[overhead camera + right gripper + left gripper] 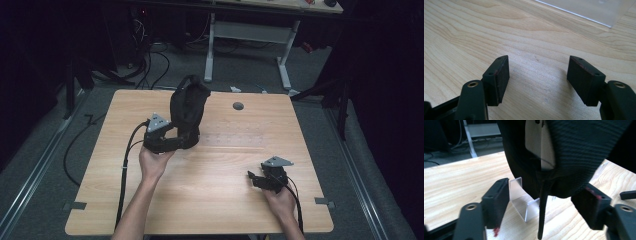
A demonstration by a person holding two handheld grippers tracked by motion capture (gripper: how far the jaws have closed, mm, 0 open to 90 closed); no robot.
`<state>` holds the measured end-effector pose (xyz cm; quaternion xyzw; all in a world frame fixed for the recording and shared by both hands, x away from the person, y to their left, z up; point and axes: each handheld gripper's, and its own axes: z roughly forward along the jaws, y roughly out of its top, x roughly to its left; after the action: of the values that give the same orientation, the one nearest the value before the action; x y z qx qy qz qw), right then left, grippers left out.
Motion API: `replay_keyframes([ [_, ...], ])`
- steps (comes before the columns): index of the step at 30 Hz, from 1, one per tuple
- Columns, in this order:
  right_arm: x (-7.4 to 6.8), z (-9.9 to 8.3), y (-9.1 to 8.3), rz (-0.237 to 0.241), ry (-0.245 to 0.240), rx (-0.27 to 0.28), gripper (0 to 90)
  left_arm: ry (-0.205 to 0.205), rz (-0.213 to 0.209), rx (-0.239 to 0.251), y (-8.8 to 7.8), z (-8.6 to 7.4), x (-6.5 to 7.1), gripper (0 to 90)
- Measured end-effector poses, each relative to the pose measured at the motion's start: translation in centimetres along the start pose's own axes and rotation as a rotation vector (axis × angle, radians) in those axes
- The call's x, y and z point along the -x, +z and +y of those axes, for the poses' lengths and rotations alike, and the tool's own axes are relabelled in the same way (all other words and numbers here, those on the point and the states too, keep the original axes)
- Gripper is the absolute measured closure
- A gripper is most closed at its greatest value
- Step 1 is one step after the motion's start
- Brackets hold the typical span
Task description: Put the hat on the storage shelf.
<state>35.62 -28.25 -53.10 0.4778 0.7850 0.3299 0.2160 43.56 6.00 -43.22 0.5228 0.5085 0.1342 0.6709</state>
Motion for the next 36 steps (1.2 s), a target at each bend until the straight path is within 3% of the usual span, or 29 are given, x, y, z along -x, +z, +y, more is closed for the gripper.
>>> replay_keyframes([
  [8,-0.1,0.0,0.0,0.001,0.006,-0.002,34.7,-0.005,0.012,-0.020,0.2,-0.4,0.0,15.5],
  [26,0.0,0.0,0.0,0.001,0.004,-0.001,34.6,-0.036,-0.014,-0.019,-2.5,-0.1,-0.5,15.6],
  [36,0.0,0.0,0.0,0.002,0.004,-0.001,34.6,-0.079,-0.009,-0.010,-4.5,0.2,-1.5,19.6],
])
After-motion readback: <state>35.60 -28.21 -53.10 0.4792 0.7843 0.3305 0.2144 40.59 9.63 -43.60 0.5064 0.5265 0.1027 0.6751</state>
